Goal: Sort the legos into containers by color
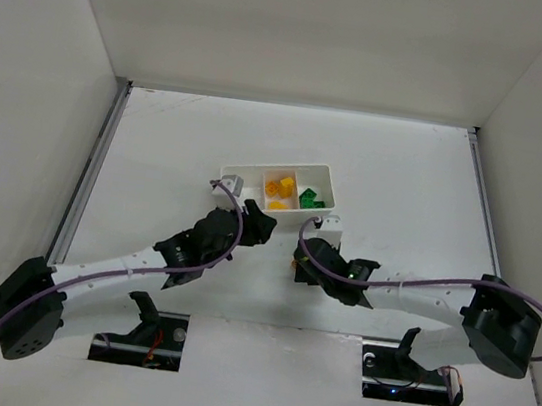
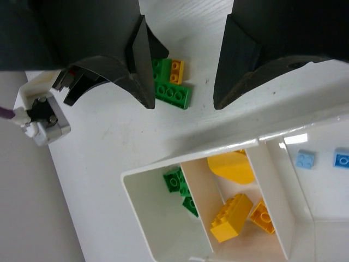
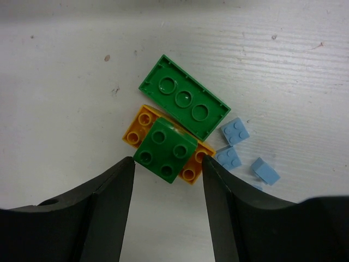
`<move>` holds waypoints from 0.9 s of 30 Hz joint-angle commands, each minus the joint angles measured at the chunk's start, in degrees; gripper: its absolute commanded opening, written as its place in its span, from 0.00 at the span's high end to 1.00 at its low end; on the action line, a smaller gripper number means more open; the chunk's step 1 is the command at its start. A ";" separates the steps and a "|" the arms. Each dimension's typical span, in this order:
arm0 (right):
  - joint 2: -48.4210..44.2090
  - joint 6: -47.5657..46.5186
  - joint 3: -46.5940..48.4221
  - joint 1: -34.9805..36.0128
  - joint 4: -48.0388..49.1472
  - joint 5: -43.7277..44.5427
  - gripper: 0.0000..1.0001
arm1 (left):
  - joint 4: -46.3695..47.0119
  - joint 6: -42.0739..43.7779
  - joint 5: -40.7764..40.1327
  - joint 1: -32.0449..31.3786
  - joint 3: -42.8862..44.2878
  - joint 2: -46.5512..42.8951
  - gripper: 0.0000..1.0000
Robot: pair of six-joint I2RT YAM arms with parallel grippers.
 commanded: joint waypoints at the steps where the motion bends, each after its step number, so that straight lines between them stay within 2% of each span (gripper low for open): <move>1: 1.26 0.90 1.88 0.58 0.82 2.59 0.42 | -3.43 -0.35 -2.06 -1.52 -2.41 -3.12 0.56; 9: 3.02 -0.24 3.81 0.58 0.03 4.53 0.38 | -5.72 -3.52 -2.24 -4.08 -6.37 -5.49 0.56; 15: 1.09 -0.94 5.49 0.84 -2.26 6.11 0.37 | -5.72 -4.48 -2.24 -5.31 -6.81 -5.49 0.56; 19: 0.29 -2.35 5.57 0.67 -1.29 4.37 0.36 | -5.72 -4.57 -2.24 -5.49 -6.72 -5.14 0.56; 27: 3.63 -2.53 6.01 -0.30 0.12 2.52 0.43 | -5.72 -5.36 -2.41 -5.49 -7.25 -5.05 0.57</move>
